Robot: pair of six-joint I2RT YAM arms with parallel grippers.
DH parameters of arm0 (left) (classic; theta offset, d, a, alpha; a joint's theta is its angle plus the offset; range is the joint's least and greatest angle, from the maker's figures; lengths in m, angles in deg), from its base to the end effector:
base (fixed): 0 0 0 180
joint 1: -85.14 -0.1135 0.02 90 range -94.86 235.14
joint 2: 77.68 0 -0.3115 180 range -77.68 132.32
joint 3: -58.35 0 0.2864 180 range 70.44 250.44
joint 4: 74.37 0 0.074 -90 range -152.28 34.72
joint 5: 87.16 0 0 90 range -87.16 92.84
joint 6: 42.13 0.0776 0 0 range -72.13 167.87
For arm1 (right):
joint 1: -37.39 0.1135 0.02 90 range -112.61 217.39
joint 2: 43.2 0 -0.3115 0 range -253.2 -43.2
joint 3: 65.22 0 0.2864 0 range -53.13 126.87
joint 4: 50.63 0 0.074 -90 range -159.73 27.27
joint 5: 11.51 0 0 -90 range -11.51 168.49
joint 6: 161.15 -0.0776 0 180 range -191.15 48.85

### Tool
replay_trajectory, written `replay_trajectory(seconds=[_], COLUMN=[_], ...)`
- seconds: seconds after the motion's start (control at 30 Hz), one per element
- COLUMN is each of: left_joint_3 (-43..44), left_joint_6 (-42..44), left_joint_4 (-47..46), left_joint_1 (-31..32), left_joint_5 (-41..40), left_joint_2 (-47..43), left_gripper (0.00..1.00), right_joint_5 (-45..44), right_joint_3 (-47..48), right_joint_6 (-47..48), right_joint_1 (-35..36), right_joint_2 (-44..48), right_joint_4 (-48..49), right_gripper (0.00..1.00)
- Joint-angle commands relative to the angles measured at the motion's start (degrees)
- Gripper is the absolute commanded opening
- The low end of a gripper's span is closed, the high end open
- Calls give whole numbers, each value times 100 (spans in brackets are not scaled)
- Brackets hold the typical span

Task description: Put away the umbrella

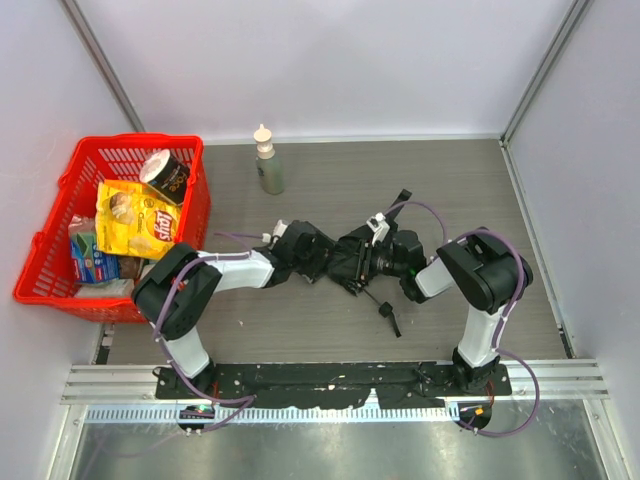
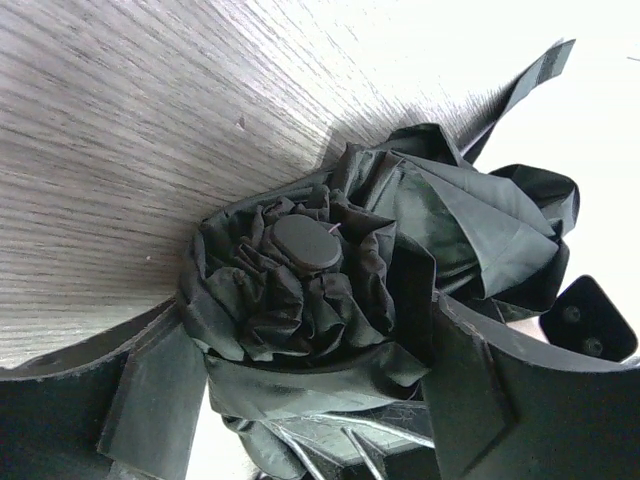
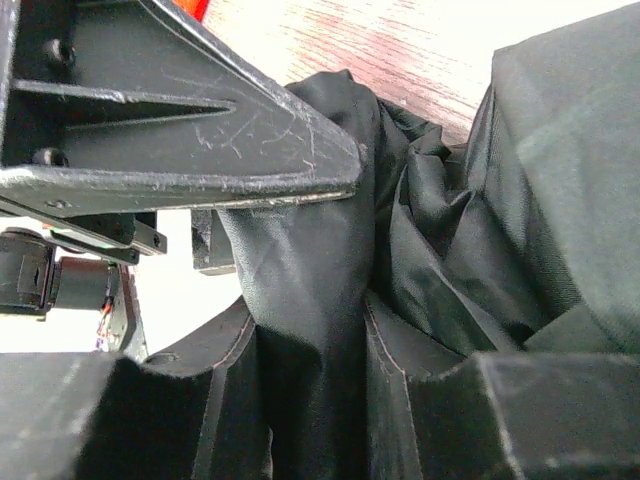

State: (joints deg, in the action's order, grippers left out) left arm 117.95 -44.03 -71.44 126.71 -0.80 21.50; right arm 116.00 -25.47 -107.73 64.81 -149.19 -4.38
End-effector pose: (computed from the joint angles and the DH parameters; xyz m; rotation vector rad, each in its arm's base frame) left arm 0.3041 -0.2631 0.1362 -1.1285 2.3173 -1.0092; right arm 0.2877 0.2025 0.1045 -0.3203 2.0697 1.3429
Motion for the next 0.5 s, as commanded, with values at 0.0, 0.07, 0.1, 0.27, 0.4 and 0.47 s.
replay_trajectory(seconds=[0.0, 0.07, 0.1, 0.27, 0.4, 0.47], left_joint_3=[-39, -215, -302, -365, -242, -189], left_joint_6=[339, 383, 392, 515, 550, 524], left_joint_4=[-296, -462, -559, -490, -34, 265], left_joint_1=[107, 107, 107, 107, 107, 115], left_joint_5=[-479, -593, -638, -585, -498, -497], left_joint_2=[357, 348, 331, 287, 225, 164], left_gripper=[74, 63, 52, 10, 0, 0], right_joint_5=[563, 634, 678, 643, 196, -164], right_joint_3=[134, 196, 257, 415, 758, 950], right_joint_6=[-87, -78, -25, 229, 853, 1231], right_joint_1=[71, 71, 71, 71, 71, 114], right_joint_2=[-272, -290, -299, -220, 219, 623], right_joint_4=[-508, -587, -709, -1263, -2738, -3591], right_gripper=[1, 1, 1, 1, 18, 27])
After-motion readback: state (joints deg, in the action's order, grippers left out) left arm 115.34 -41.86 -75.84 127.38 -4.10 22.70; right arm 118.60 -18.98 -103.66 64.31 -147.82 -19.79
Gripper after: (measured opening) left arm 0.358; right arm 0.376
